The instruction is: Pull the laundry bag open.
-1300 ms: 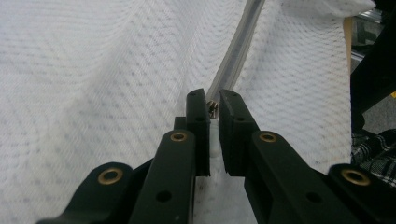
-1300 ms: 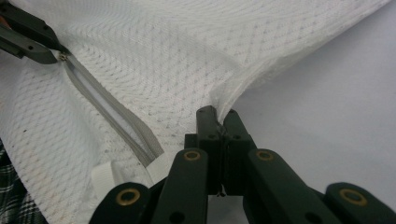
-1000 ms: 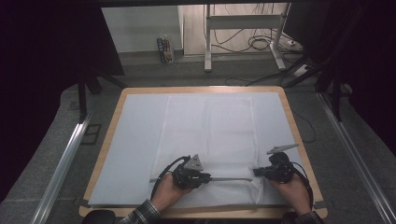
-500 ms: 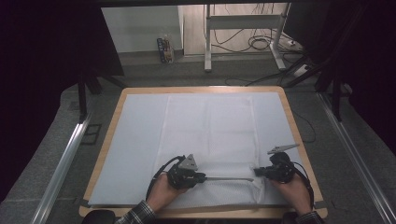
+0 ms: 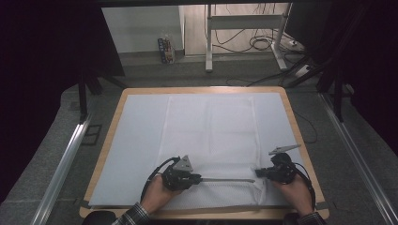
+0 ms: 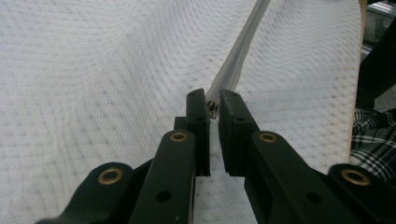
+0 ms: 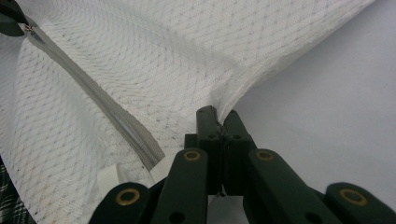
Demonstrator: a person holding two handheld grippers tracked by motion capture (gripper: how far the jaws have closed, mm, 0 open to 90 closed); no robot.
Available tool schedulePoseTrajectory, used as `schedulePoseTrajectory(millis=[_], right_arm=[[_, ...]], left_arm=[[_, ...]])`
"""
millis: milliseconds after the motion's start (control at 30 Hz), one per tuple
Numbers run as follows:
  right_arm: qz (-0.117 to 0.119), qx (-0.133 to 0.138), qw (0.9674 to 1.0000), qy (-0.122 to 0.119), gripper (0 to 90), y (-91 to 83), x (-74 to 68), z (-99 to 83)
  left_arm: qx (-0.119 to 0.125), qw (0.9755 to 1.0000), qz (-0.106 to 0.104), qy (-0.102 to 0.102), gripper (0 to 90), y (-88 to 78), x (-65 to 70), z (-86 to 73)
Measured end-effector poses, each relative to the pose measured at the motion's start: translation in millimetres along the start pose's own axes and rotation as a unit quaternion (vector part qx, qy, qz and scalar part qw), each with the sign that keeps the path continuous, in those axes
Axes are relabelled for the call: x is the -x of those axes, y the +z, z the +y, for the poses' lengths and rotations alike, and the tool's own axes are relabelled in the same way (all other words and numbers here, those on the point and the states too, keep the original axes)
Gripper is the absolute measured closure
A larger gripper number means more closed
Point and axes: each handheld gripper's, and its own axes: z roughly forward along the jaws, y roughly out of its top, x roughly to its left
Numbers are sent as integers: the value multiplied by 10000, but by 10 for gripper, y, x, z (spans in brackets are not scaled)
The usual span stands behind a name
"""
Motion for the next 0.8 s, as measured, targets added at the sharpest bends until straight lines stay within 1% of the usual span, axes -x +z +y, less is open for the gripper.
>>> schedulePoseTrajectory(millis=[133,300,567,633,733,800], right_arm=[[3,-3,10000,1,875,1,-2,0],[10,3,10000,9,875,1,1,-2],[17,-7,10000,17,875,-2,2,-2],[15,2,10000,10,875,2,0,-3],[22,3,10000,8,874,3,-1,-2],[26,-5,10000,-9,875,5,-3,-1]], left_arm=[[-1,10000,18,14,839,-26,-8,-12],[-57,10000,61,32,839,-53,-15,-42],[-39,9999,106,9,839,-104,-14,-80],[-79,9998,153,46,839,-112,-13,-94],[-50,9999,141,19,839,-130,-14,-111],[-51,9999,144,43,839,-139,-9,-109]])
